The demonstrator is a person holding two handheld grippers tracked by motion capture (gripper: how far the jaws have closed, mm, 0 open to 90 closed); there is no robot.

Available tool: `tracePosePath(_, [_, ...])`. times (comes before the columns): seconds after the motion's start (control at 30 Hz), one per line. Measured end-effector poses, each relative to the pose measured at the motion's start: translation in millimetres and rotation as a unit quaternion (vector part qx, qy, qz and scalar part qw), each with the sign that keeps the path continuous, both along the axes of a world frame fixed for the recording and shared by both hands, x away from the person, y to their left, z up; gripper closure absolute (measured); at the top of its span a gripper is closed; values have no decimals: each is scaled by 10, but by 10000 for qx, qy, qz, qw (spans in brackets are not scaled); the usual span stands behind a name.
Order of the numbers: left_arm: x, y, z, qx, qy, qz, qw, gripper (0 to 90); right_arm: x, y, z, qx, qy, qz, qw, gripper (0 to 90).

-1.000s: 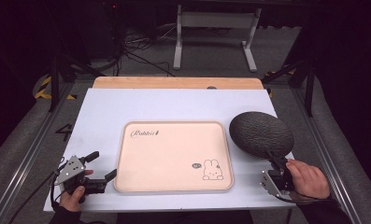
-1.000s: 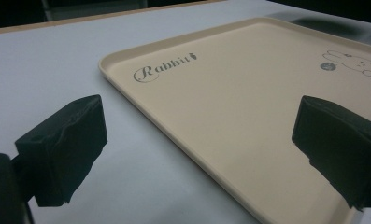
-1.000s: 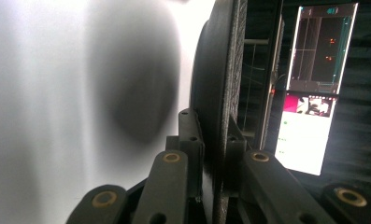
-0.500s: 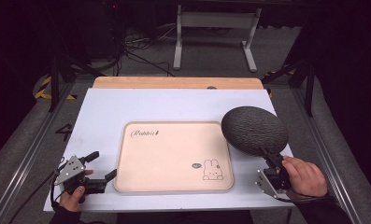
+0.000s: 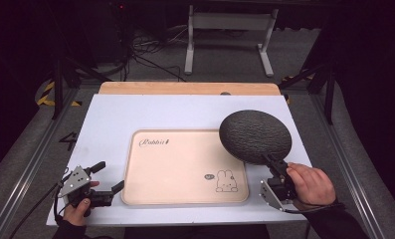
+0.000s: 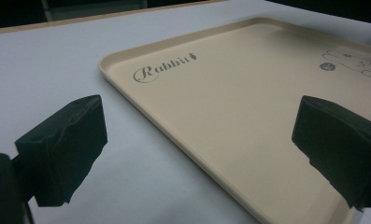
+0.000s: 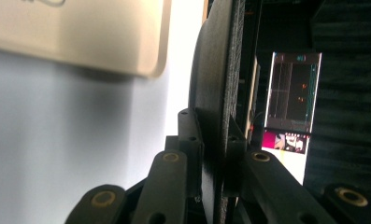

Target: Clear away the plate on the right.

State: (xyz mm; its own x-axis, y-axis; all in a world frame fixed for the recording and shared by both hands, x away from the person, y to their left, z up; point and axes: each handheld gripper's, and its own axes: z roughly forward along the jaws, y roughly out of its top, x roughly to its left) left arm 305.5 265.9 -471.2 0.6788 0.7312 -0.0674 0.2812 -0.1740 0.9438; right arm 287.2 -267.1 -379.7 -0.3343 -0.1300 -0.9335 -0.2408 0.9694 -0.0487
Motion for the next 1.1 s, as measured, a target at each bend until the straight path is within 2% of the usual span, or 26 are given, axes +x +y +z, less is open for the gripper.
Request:
tracePosePath(0.5, [0, 2, -1, 18, -27, -11, 10000, 40, 29, 399, 39, 8, 7, 457, 9990, 841])
tracePosePath(0.57, [0, 3, -1, 17, -28, -13, 10000, 40, 33, 511, 43, 12, 15, 573, 9984, 840])
tracePosePath(0.87, [-6, 2, -1, 6, -33, -25, 10000, 40, 26, 791, 61, -30, -5, 907, 9959, 839])
tracePosePath(1.1, [-7, 2, -2, 6, -38, -29, 10000, 40, 16, 951, 73, 55, -18, 1049, 9945, 838])
